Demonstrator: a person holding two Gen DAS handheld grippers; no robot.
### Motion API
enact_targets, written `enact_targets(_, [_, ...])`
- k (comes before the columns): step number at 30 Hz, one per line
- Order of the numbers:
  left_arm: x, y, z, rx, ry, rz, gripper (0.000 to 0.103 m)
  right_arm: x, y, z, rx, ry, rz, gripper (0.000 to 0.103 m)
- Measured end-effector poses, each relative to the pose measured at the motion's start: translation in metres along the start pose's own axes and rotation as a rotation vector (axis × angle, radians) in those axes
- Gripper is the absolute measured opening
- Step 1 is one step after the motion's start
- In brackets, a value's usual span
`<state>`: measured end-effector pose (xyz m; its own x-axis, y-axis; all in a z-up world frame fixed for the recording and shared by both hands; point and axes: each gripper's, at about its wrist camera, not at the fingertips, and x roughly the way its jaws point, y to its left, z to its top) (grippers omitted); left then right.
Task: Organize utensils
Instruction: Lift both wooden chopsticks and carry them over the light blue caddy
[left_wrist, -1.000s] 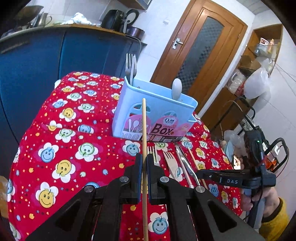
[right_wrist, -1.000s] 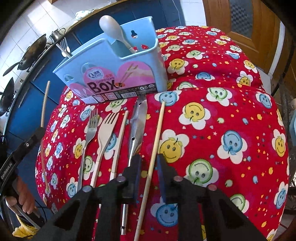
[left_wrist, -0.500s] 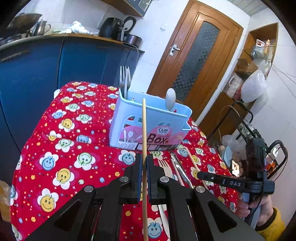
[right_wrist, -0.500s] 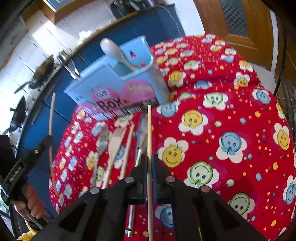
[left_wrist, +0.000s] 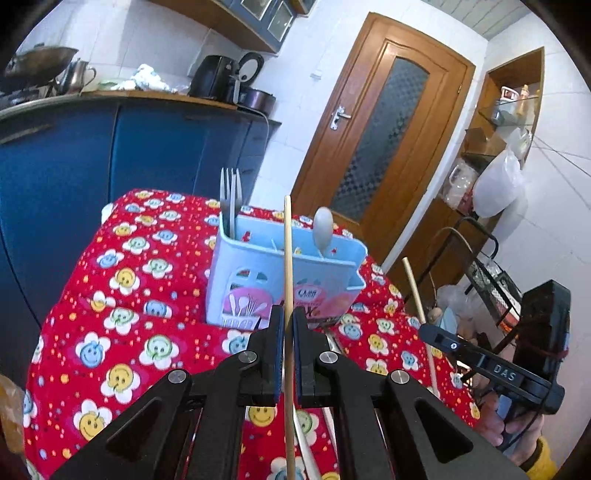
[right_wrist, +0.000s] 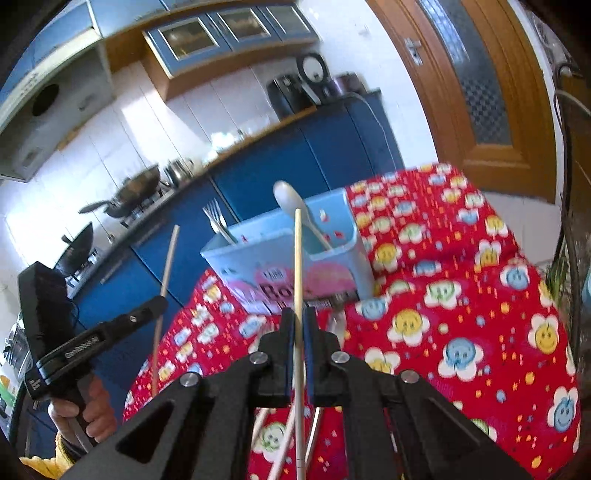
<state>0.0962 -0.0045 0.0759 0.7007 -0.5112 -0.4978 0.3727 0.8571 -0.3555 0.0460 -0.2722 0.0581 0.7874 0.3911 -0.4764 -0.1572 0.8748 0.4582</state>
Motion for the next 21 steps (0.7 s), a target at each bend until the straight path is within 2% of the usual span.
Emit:
enact_targets(9, [0.005,-0.008,0.030,0.033,-0.103,0.031,0.004,-0.005,0.005,0.016,-0.035,-0.108,0.034,0.006])
enact_targets(21, [0.023,-0.008,0.076,0.053,-0.284,0.094,0.004,0.013,0.006,0.046,-0.049,-0.188,0.080,0.006])
